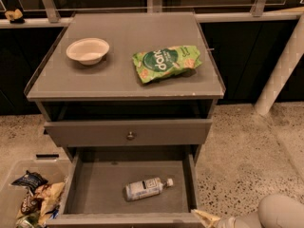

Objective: Pick blue plastic bottle from middle drawer and place on counter

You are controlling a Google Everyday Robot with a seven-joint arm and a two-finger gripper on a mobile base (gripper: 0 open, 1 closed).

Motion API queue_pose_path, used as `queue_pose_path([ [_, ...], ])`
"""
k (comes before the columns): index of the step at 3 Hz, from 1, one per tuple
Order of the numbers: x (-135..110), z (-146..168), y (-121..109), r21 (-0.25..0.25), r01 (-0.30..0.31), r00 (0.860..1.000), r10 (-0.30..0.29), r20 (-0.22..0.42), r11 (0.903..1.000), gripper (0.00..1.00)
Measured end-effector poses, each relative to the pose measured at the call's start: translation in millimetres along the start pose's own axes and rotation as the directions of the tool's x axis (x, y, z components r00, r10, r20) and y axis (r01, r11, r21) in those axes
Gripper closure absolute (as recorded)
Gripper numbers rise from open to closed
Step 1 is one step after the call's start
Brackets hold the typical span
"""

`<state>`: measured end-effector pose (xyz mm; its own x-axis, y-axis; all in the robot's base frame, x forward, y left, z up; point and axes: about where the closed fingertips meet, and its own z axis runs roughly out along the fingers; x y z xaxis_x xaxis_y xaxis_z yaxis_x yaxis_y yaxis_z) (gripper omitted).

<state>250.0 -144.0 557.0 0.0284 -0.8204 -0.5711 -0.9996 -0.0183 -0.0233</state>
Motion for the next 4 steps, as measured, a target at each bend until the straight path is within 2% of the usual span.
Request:
queue_pose_path([
  [1, 3, 3, -1, -0.007, 0.001, 1.0, -0.001, 0.004, 1.0, 0.0],
  [2, 0, 17, -20, -0.031, 0.049, 0.998, -0.048, 0.037, 0.9983, 0.0],
  [3, -27, 41, -79, -0.017, 0.183, 0.98, -0.182, 0.079, 0.9829, 0.0],
  [4, -60, 38, -129, 0.07, 0.272, 0.958, -0.277, 0.07, 0.9598, 0.0],
])
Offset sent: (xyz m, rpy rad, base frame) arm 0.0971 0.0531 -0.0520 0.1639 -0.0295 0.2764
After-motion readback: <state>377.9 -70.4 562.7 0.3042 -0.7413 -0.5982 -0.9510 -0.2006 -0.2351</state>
